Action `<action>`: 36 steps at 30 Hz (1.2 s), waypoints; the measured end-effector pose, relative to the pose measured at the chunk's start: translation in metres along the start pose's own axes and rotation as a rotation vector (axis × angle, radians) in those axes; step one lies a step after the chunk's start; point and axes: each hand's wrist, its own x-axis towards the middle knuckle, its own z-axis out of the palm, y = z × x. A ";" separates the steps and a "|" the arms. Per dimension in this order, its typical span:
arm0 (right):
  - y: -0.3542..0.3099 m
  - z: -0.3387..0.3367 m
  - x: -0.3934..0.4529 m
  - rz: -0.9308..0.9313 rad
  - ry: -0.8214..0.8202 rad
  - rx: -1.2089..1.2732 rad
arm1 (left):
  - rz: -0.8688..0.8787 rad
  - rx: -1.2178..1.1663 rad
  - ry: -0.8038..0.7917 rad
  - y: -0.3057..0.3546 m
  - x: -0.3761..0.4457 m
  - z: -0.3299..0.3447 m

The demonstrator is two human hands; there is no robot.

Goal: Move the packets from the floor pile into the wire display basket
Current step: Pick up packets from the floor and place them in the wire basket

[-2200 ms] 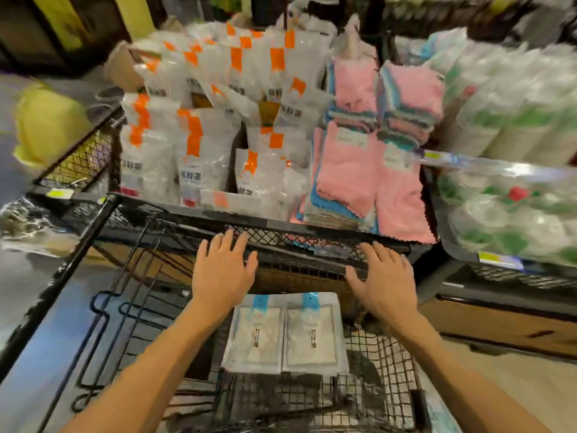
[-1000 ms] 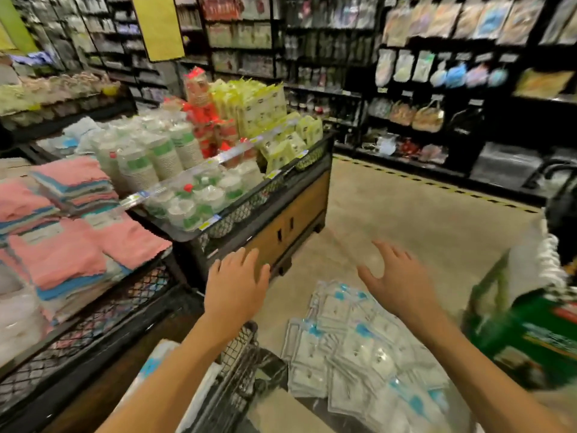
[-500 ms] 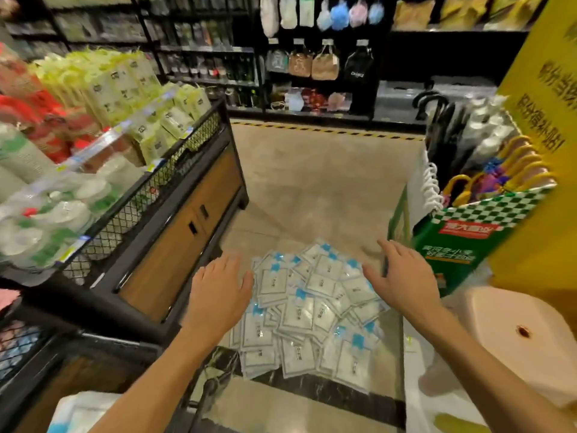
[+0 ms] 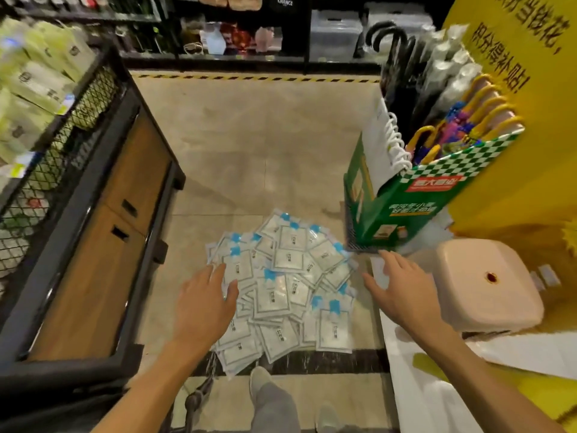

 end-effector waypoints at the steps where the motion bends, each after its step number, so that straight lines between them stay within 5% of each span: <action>1: -0.002 0.008 0.005 0.014 -0.009 0.006 | 0.003 0.004 -0.018 -0.006 0.010 0.007; 12: 0.001 0.164 0.081 0.147 -0.212 0.067 | -0.069 0.010 -0.202 -0.039 0.113 0.147; 32: 0.114 0.710 0.212 0.228 -0.366 0.033 | -0.188 -0.012 -0.309 -0.092 0.283 0.652; 36: 0.111 0.787 0.225 0.297 -0.388 0.059 | -0.243 -0.085 -0.207 -0.093 0.302 0.711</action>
